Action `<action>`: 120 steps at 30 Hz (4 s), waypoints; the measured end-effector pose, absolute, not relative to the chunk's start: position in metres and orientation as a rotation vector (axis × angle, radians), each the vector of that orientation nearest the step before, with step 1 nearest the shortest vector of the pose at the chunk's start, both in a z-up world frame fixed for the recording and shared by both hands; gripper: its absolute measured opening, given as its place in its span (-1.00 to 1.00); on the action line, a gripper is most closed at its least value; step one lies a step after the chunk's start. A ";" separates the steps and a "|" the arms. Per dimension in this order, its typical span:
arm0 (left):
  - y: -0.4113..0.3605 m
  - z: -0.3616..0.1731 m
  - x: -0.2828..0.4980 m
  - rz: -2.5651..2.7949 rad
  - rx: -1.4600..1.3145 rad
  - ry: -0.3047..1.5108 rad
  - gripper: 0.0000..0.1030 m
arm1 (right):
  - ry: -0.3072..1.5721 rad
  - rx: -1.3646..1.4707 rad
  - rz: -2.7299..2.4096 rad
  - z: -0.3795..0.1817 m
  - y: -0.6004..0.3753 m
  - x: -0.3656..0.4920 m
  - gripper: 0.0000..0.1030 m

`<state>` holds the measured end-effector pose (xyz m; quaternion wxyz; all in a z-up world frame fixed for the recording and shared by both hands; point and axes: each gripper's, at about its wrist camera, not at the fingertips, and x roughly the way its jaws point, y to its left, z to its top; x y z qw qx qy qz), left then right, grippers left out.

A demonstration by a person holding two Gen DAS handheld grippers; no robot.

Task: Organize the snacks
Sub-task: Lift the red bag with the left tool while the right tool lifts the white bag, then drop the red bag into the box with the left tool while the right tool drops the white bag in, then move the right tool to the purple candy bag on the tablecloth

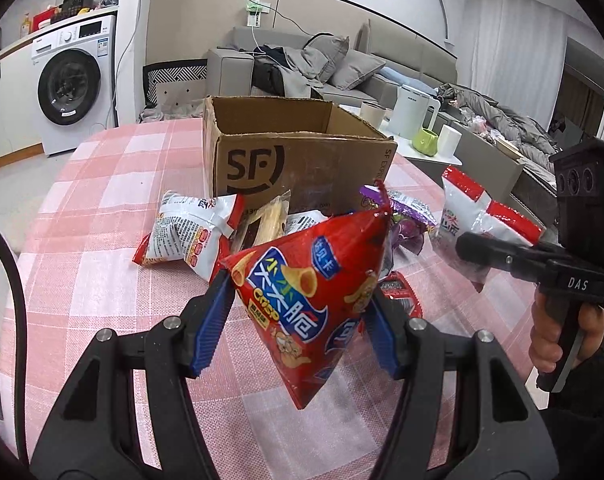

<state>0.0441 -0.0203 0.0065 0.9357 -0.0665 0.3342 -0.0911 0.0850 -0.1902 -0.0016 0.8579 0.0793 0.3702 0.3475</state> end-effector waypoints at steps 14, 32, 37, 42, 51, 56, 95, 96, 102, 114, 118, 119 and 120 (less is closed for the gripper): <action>-0.022 0.020 0.037 -0.191 -0.136 0.660 0.16 | 0.734 0.170 0.746 0.018 -0.193 0.075 0.25; -0.018 0.049 0.053 -0.165 -0.147 0.611 0.16 | 0.679 0.089 0.711 0.051 -0.168 0.097 0.25; -0.016 0.055 0.066 -0.148 -0.158 0.607 0.16 | 0.670 0.069 0.707 0.058 -0.158 0.109 0.25; -0.015 0.058 0.087 -0.133 -0.159 0.612 0.17 | 0.665 0.062 0.703 0.063 -0.151 0.123 0.25; -0.019 0.064 0.122 -0.111 -0.140 0.627 0.17 | 0.674 0.066 0.689 0.064 -0.141 0.154 0.25; -0.019 0.066 0.138 -0.101 -0.145 0.625 0.17 | 0.676 0.077 0.681 0.068 -0.135 0.172 0.25; -0.020 0.046 0.221 -0.068 -0.129 0.673 0.47 | 0.680 0.082 0.627 0.056 -0.132 0.219 0.56; -0.019 0.046 0.217 -0.062 -0.127 0.665 0.56 | 0.685 0.084 0.624 0.056 -0.135 0.217 0.67; -0.009 0.043 0.188 -0.034 -0.142 0.647 0.71 | 0.697 0.102 0.623 0.052 -0.155 0.200 0.99; -0.006 0.035 0.134 -0.017 -0.141 0.622 0.98 | 0.717 0.094 0.607 0.031 -0.175 0.168 0.99; -0.001 0.033 0.120 -0.010 -0.153 0.619 0.98 | 0.718 0.101 0.602 0.032 -0.178 0.158 0.99; 0.000 0.032 0.117 -0.011 -0.155 0.620 0.98 | 0.713 0.092 0.596 0.033 -0.178 0.155 0.99; 0.001 0.033 0.115 -0.010 -0.157 0.620 0.98 | 0.707 0.079 0.592 0.034 -0.178 0.152 0.99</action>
